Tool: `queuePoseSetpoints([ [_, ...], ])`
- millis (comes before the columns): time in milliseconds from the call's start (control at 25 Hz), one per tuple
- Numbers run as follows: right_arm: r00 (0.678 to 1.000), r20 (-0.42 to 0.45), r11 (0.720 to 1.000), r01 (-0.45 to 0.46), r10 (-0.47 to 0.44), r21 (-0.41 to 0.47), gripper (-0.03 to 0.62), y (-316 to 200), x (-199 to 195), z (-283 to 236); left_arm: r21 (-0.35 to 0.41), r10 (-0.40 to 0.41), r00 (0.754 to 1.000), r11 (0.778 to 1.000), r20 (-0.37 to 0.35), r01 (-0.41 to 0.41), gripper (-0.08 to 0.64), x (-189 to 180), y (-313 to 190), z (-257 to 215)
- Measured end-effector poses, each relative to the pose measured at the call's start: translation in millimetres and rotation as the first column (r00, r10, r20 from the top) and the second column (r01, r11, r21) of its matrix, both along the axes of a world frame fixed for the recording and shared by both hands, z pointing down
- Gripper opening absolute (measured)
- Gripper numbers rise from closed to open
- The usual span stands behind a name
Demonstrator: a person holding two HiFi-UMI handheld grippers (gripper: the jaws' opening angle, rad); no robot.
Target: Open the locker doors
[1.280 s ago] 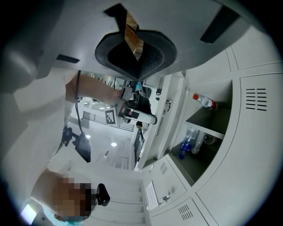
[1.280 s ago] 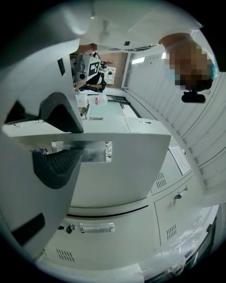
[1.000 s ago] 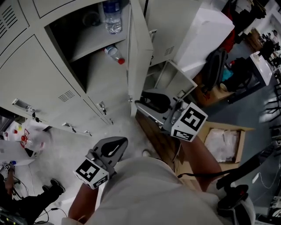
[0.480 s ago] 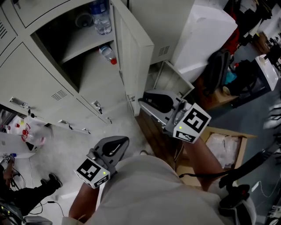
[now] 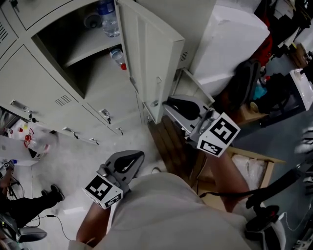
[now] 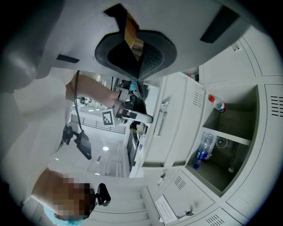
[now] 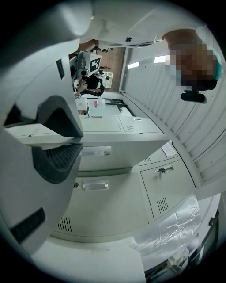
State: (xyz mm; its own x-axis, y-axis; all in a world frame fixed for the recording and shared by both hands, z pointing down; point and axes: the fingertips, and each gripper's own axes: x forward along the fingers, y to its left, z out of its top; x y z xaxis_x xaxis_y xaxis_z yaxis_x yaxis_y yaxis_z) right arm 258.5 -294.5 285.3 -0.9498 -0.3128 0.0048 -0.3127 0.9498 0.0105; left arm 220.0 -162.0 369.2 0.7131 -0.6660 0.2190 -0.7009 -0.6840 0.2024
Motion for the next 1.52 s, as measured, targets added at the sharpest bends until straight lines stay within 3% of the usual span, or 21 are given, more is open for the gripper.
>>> queuePoseSetpoints([
  [600,1.000,0.024,1.000,-0.018,0.017,0.024,0.052,-23,33,0,-0.012,-0.102,0.994,0.995,0.033,0.102,0.009,14,8,0],
  [1080,0.996,0.057,0.997,-0.072,0.069,0.042,0.041,-28,46,0,-0.039,-0.194,0.979,0.980,0.057,0.196,0.009,2,38,3],
  [1520,0.995,0.011,0.994,-0.102,0.102,0.037,0.032,27,37,0,0.001,-0.162,0.986,0.987,0.026,0.162,0.009,-14,59,-8],
])
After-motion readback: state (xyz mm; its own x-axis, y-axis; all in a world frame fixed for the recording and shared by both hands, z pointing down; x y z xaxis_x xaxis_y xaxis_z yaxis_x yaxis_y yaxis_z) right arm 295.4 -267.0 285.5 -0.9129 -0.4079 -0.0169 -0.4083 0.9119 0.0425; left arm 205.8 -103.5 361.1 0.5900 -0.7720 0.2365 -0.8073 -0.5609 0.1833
